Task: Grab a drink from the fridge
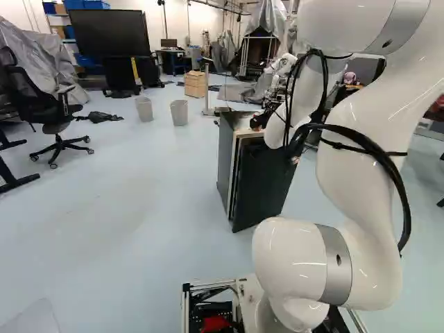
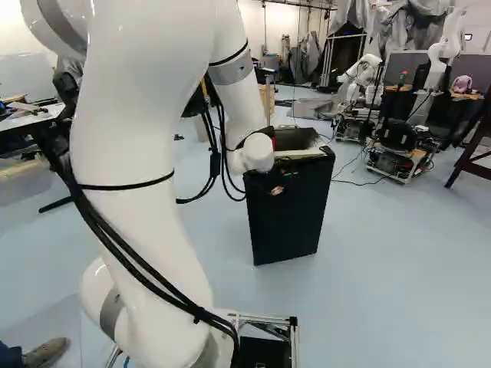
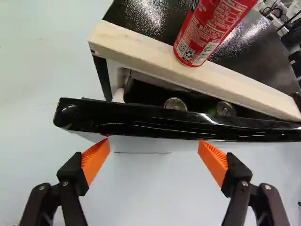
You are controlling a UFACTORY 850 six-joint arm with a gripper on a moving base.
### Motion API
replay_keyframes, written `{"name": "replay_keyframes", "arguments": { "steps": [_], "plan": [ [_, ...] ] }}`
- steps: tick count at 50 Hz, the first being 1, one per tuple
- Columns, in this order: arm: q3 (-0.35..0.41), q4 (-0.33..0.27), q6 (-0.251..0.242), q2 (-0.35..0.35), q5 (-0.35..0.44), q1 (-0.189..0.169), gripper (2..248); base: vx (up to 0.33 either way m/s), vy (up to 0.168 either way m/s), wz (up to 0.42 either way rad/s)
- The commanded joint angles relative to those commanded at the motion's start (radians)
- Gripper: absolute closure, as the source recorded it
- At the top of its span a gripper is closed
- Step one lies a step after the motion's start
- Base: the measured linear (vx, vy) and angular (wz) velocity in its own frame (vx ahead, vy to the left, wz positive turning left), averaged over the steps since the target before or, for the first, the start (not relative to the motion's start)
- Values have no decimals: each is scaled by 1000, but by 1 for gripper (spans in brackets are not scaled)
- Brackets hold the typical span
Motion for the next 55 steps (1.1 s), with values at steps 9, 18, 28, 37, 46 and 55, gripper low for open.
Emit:
{"name": "replay_keyframes", "arguments": {
  "steps": [9,18,28,37,46,55],
  "plan": [
    [-18,0,0,-15,0,11,3,0,0,0],
    [-36,0,0,-29,0,21,3,0,0,0],
    [-53,0,0,-43,0,32,3,0,0,0],
    [-68,0,0,-54,0,41,3,0,0,0],
    [-83,0,0,-66,0,50,3,0,0,0],
    [-97,0,0,-77,0,58,3,0,0,0]
  ]
}}
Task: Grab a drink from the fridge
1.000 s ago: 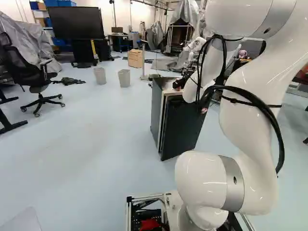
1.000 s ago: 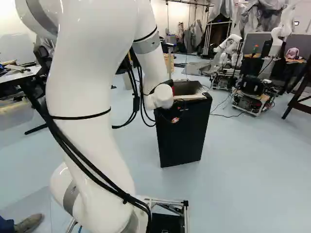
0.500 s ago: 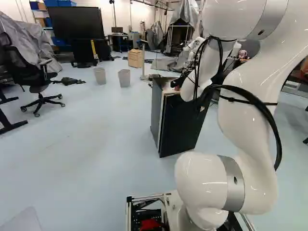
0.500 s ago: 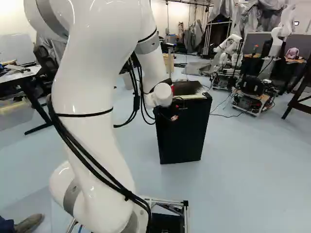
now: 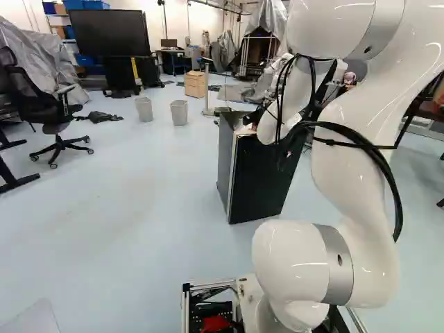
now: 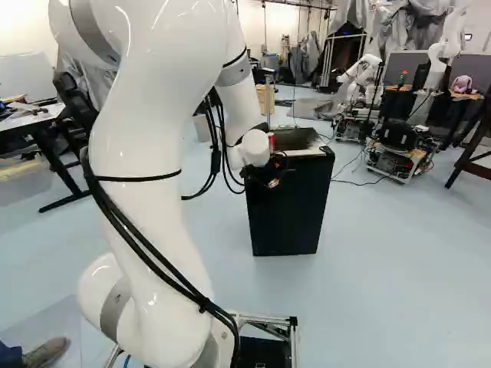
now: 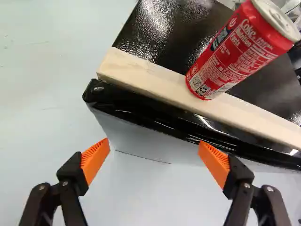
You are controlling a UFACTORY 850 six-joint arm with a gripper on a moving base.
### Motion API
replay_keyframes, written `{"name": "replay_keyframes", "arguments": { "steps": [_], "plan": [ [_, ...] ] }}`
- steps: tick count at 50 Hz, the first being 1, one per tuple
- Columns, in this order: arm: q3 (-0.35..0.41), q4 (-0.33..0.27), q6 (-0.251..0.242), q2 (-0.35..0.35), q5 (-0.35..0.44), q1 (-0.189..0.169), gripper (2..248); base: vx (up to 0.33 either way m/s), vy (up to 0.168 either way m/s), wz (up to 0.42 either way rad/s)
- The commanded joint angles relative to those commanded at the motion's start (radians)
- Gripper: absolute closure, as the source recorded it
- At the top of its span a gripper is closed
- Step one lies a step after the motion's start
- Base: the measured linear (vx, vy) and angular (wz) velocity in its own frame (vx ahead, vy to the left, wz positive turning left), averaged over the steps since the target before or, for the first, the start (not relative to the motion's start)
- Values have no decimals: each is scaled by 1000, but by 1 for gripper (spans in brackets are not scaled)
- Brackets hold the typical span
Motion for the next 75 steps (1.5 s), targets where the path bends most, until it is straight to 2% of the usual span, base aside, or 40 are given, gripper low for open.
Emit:
{"name": "replay_keyframes", "arguments": {
  "steps": [20,49,59,75],
  "plan": [
    [-3,0,0,-2,0,5,3,0,0,0],
    [136,10,0,108,14,-20,3,0,0,0],
    [183,58,0,148,67,-25,3,0,0,0],
    [211,191,0,171,186,-4,3,0,0,0]
  ]
}}
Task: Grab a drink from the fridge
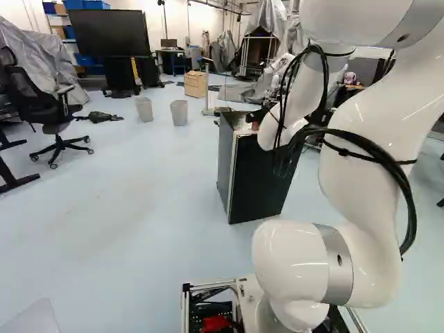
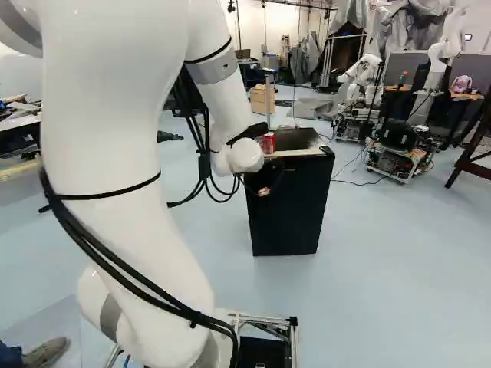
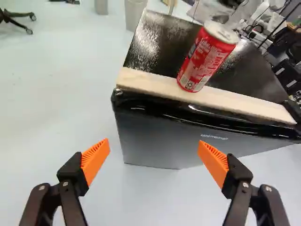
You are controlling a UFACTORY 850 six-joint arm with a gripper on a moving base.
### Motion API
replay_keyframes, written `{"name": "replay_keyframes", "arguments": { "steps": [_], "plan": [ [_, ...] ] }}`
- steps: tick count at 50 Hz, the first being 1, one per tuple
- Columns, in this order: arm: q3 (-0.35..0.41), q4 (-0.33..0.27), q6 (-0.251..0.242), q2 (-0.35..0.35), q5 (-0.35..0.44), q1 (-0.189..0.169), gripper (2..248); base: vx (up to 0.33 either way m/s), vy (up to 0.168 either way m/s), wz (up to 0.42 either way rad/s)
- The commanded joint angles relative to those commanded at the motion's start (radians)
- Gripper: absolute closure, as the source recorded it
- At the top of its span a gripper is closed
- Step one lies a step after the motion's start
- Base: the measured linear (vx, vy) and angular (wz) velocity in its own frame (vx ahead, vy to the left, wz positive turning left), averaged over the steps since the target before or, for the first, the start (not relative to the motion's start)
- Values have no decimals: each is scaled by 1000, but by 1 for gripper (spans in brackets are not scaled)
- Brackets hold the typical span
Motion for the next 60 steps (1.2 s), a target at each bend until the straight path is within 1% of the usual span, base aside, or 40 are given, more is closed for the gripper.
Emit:
{"name": "replay_keyframes", "arguments": {
  "steps": [17,33,54,60],
  "plan": [
    [7,151,0,6,130,24,3,0,0,0],
    [9,293,0,7,252,28,3,0,0,0],
    [6,479,0,-35,409,30,3,0,0,0],
    [7,511,0,-47,439,39,3,0,0,0]
  ]
}}
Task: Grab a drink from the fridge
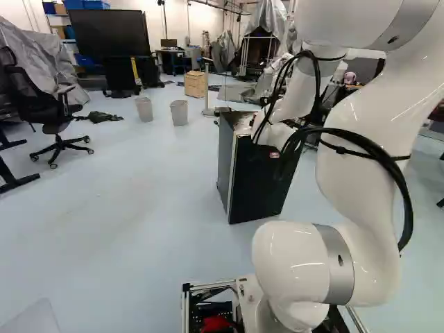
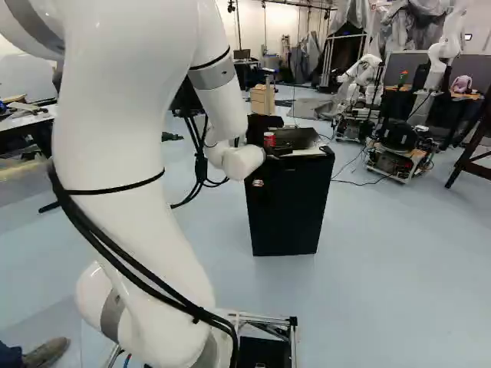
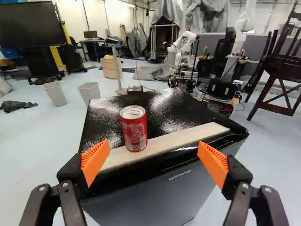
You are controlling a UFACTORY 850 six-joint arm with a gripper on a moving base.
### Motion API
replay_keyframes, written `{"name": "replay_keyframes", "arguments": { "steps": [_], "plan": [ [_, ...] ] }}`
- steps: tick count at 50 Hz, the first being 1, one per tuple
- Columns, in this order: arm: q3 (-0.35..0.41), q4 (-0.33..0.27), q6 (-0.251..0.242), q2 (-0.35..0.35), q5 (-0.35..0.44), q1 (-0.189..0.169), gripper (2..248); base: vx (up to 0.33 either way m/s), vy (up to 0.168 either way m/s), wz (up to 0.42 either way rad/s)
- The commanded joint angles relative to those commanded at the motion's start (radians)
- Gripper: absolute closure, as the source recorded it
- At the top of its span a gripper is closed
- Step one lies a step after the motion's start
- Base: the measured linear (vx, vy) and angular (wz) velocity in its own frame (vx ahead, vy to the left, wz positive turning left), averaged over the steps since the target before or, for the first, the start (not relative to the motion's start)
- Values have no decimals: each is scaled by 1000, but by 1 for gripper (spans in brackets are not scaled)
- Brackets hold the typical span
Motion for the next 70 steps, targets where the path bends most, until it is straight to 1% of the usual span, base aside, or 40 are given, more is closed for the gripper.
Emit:
{"name": "replay_keyframes", "arguments": {
  "steps": [17,30,49,60,70],
  "plan": [
    [6,11,0,-32,11,48,3,0,0,0],
    [-34,12,0,-94,19,78,3,0,0,0],
    [-133,12,0,-208,54,90,3,0,0,0],
    [-185,12,0,-249,86,94,3,0,0,0],
    [-212,12,0,-270,116,96,3,0,0,0]
  ]
}}
